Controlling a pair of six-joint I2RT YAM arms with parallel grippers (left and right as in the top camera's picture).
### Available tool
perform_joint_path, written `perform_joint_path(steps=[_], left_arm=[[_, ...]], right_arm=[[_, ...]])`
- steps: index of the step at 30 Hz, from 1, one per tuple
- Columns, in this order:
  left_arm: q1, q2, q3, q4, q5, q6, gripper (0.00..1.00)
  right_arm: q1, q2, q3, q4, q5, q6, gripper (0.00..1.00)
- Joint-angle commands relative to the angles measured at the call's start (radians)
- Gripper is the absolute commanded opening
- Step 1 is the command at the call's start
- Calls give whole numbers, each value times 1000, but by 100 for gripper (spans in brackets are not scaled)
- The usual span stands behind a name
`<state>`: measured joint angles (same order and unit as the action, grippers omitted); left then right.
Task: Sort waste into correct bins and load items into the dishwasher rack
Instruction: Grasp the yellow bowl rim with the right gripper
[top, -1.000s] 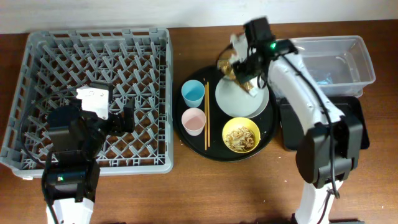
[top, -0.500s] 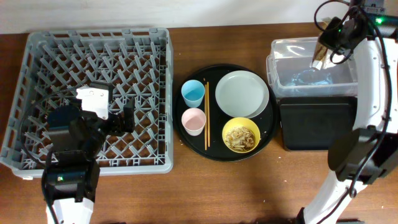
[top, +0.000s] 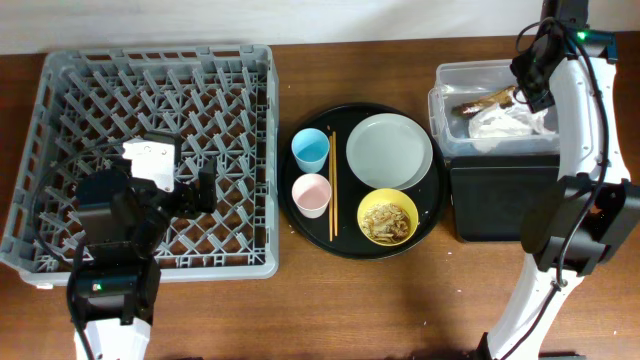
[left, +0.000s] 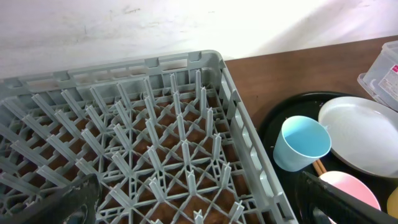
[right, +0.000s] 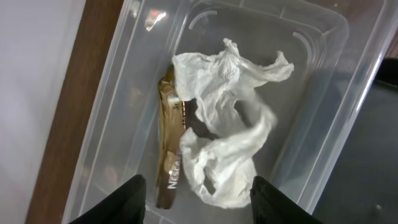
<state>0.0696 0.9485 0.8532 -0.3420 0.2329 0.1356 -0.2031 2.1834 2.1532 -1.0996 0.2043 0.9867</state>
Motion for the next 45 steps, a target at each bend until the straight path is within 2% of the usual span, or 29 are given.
perform_joint_path(steps=[1, 2, 4, 9, 12, 16, 19, 24, 28, 33, 37, 45], left_arm=[[-3, 1, 13, 2, 14, 9, 99], [-3, 1, 13, 2, 14, 9, 99], [-3, 1, 13, 2, 14, 9, 99], [-3, 1, 13, -24, 14, 9, 99], [-3, 1, 13, -103, 14, 9, 99], [-3, 1, 13, -216, 14, 9, 99], [-3, 1, 13, -259, 14, 9, 99], [-3, 1, 13, -289, 14, 9, 99], [-3, 1, 13, -289, 14, 9, 99], [-3, 1, 13, -290, 14, 9, 99], [-3, 1, 13, -292, 14, 9, 99], [-3, 1, 13, -301, 14, 9, 99]], right_arm=[[1, -84, -1, -2, -74, -294, 60], [2, -120, 0, -3, -183, -482, 66], [9, -186, 0, -35, -406, -712, 68], [93, -300, -1, -287, -466, -809, 69], [164, -324, -1, -445, -467, -868, 68], [282, -324, -22, -524, -481, -867, 66], [375, -324, -103, -496, -477, -824, 61], [569, -324, -406, -253, -396, -617, 52], [712, -324, -608, -72, -251, -460, 50], [739, -314, -767, 54, -241, -427, 41], [739, -267, -783, 74, -257, -428, 31], [739, -214, -782, 103, -284, -466, 31]])
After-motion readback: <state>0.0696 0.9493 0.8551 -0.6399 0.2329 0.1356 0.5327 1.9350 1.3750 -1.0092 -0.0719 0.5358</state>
